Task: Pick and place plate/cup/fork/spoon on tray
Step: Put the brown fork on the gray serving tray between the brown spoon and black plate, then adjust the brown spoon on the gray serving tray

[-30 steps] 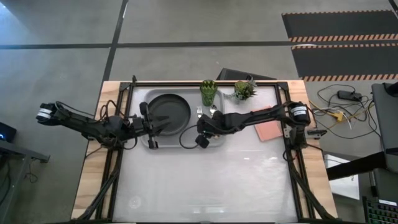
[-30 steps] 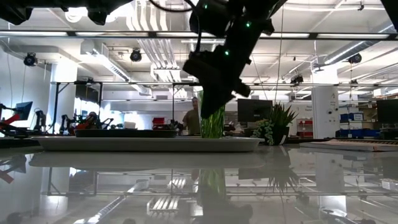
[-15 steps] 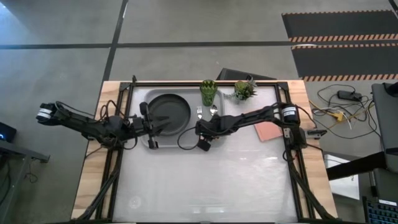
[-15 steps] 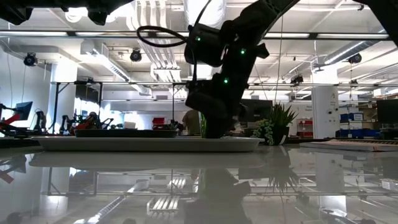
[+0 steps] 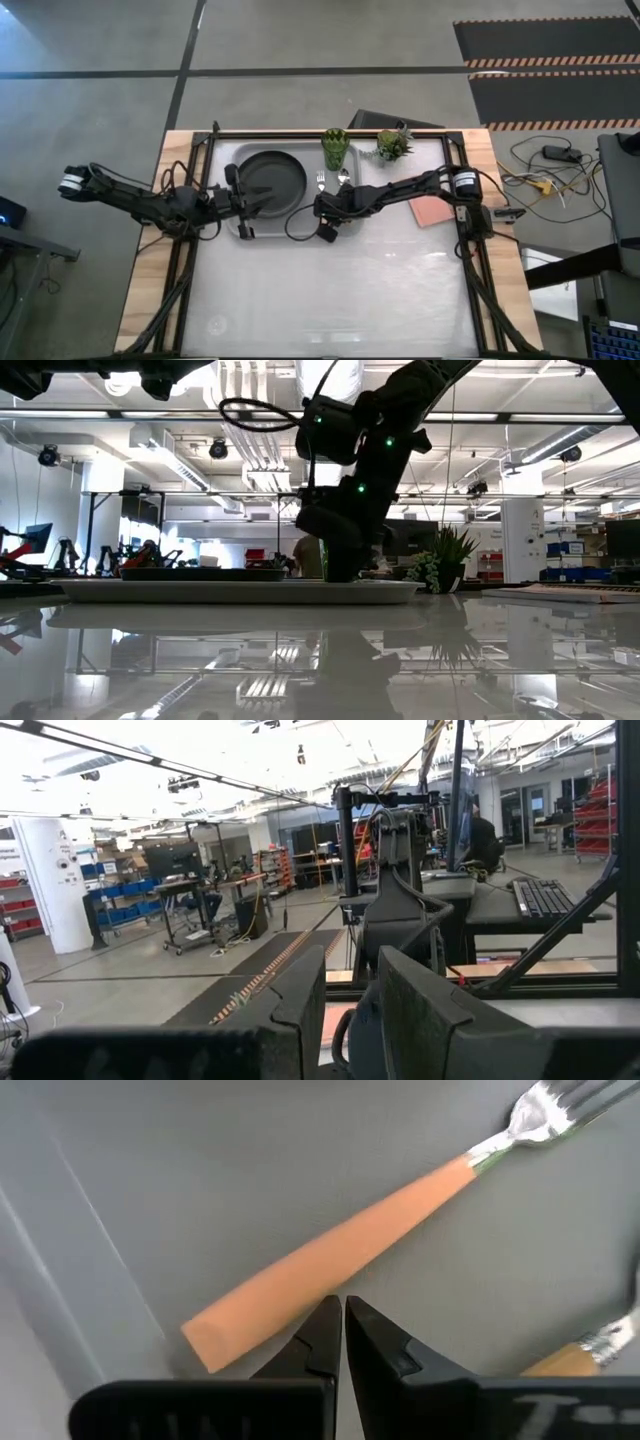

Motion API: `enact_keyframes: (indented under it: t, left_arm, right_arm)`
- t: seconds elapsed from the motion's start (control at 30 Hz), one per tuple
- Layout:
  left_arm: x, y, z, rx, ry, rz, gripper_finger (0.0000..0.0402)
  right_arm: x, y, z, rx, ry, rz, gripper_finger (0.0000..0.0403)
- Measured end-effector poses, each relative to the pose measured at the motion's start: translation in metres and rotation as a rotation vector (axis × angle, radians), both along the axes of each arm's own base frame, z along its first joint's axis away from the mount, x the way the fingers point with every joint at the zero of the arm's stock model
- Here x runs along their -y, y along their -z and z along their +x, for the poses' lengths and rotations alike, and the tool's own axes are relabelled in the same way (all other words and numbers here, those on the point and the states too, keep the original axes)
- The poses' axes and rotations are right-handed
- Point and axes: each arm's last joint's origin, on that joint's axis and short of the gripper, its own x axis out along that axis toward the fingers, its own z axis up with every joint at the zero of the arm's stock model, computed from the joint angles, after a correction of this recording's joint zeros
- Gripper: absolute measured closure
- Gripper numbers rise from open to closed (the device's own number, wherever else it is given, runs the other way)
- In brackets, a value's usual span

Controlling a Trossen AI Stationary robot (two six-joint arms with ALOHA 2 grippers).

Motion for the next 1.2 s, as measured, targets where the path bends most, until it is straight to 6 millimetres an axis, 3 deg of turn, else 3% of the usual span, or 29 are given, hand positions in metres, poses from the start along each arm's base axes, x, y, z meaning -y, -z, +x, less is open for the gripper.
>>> enact_keyframes:
  t: [0.27,0.5,0.8,1.2]
  left_arm:
    - [0.000,0.000,0.000,0.000,0.000,0.000,0.0323]
    - [0.000,0.000,0.000,0.000,0.000,0.000,0.0323]
    - [0.000,0.000,0.000,0.000,0.000,0.000,0.0323]
    - [0.000,0.000,0.000,0.000,0.001,0.000,0.0323]
  right_arm:
    - [0.026,-0.027,-0.021,-0.070,0.073,0.007,0.0394]
    - [0.058,-0.026,-0.033,-0.134,0.152,0.016,0.0394]
    - [0.064,-0.025,-0.035,-0.144,0.170,-0.037,0.0394]
    - [0.062,-0.006,-0.042,-0.159,0.172,-0.035,0.0394]
